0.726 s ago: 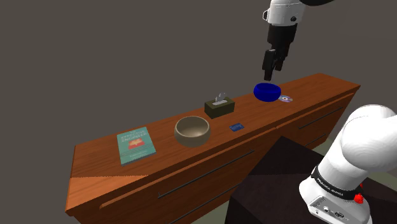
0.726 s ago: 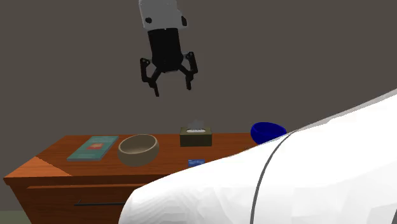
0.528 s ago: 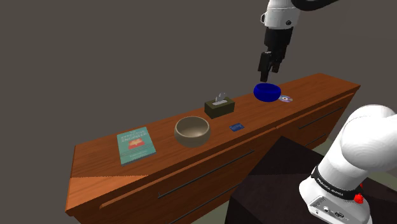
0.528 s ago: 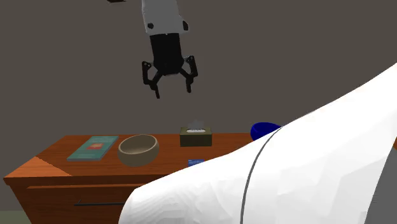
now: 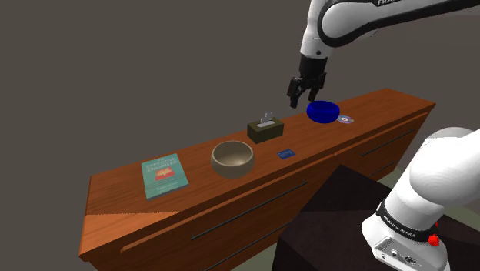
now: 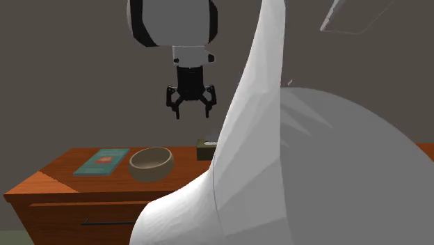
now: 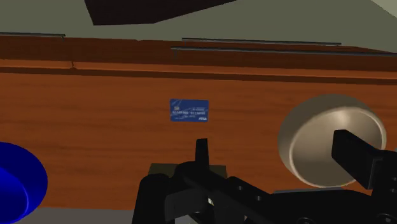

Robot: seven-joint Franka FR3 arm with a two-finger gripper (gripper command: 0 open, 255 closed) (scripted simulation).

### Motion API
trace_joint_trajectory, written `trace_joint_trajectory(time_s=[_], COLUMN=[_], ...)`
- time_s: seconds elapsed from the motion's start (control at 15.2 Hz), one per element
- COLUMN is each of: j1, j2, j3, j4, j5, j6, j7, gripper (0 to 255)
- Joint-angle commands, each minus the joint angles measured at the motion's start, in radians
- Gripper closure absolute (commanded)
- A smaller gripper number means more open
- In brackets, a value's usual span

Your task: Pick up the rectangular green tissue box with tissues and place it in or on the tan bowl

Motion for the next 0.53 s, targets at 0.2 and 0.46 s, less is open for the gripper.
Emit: trace_joint_trajectory(time_s=[0.2, 0.46], j1=[-0.028, -0.043], j2=[0.153, 0.285], j3=[-0.023, -0.047], j4=[0.003, 0.025], j5=[0.047, 0.097], j6=[0.206, 0.359], j7=[0.063, 0.095], gripper=[0, 0])
